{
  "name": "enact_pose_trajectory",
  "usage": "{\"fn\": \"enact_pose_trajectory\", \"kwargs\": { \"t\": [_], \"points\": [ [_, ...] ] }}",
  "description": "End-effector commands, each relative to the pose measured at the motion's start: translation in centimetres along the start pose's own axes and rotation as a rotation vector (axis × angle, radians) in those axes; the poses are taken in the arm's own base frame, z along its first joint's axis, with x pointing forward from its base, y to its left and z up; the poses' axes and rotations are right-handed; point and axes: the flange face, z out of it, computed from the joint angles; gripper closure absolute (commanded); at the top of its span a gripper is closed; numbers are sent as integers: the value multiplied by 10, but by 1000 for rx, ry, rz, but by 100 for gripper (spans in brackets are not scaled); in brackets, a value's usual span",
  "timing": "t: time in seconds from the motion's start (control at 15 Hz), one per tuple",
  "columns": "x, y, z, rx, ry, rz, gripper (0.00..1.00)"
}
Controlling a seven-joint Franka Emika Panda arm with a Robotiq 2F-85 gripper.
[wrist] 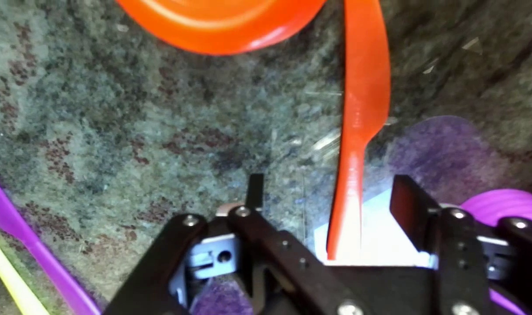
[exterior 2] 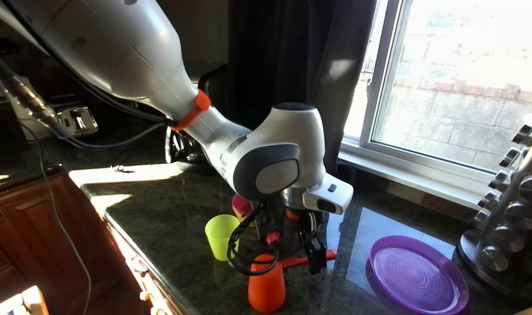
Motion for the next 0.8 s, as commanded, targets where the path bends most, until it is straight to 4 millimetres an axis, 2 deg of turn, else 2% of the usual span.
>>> {"fn": "enact_pose_trajectory", "kwargs": {
  "t": [0.0,0.13,0.27,0.47,0.53,0.67,0.73],
  "points": [
    [-1,-2,9,6,-18,3,58],
    [-2,-3,11,4,-21,1,70],
    [-2,-4,14,2,-25,-1,71],
    [-2,-5,14,3,-24,-3,56],
    [-2,-5,15,2,-25,-4,46],
    [-2,-6,17,-2,-27,-5,39],
    [-3,-6,18,-3,-28,-6,39]
  ]
}}
